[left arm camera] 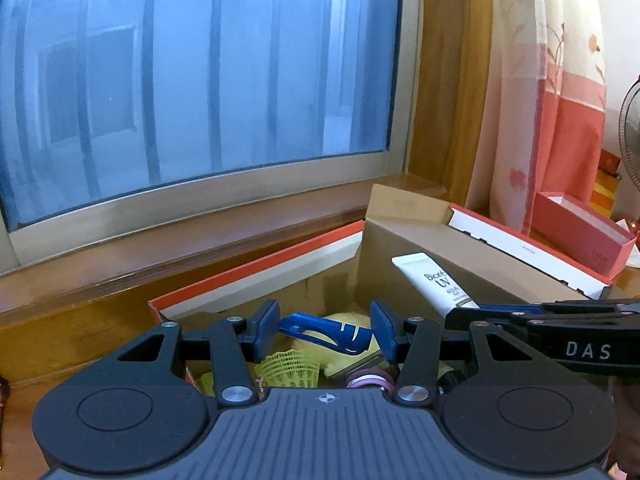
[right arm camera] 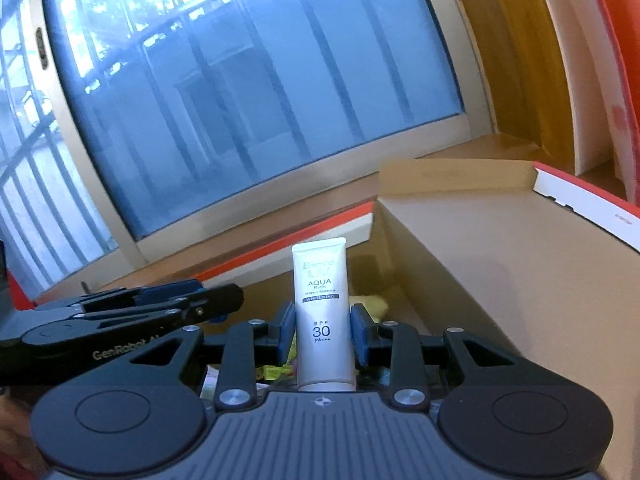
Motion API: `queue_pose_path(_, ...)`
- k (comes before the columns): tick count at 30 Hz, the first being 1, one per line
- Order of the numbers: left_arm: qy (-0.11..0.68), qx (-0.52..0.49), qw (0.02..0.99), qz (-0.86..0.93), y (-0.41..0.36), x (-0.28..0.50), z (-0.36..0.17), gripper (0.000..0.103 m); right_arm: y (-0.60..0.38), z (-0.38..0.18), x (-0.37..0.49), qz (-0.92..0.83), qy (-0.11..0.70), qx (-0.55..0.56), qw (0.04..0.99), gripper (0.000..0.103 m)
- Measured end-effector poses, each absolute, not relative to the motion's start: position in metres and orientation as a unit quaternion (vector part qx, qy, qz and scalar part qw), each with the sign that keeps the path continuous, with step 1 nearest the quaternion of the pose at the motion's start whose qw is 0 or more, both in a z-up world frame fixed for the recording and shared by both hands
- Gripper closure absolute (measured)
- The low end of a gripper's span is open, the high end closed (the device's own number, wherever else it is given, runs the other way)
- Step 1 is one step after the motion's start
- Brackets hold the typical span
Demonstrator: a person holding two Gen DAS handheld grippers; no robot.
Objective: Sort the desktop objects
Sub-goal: 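Lower both tools into the box and open them to release the items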
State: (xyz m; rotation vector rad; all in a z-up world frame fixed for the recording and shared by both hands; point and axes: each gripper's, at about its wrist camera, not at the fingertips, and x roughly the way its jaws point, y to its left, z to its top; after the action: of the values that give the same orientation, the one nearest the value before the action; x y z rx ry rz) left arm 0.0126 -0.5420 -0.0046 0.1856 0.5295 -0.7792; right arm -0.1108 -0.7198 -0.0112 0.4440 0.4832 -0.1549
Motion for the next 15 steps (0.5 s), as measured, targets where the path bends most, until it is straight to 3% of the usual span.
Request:
queue_pose_path(2, 0.257, 0.089, 0.887, -0.373, -0.545, 0.015, -0.006, 0.051, -0.724, -0.014, -0.107, -0.078, 0.241, 0.219, 0.942, 0.068)
queue_pose_path(4, 0.260, 0.087, 0.888, -0.370, -0.547, 0.017, -0.007, 0.040, -0.728, -0.014, -0.106, -0.074, 0.236, 0.222, 0.943, 0.066)
queue_pose_path(5, 0.261, 0.087, 0.888, -0.369, -0.548, 0.018, -0.007, 0.038, -0.729, -0.014, -0.105, -0.074, 0.234, 0.220, 0.944, 0.061)
queue_pose_path(10, 0.260, 0.083, 0.891, -0.362, -0.546, 0.016, -0.005, 0.033, -0.728, -0.012, -0.103, -0.070, 0.232, 0.208, 0.948, 0.058)
queue_pose_path(15, 0.262, 0.074, 0.895, -0.354, -0.536, 0.008, -0.002, 0.026, -0.719, -0.007, -0.110, -0.078, 0.220, 0.187, 0.954, 0.040)
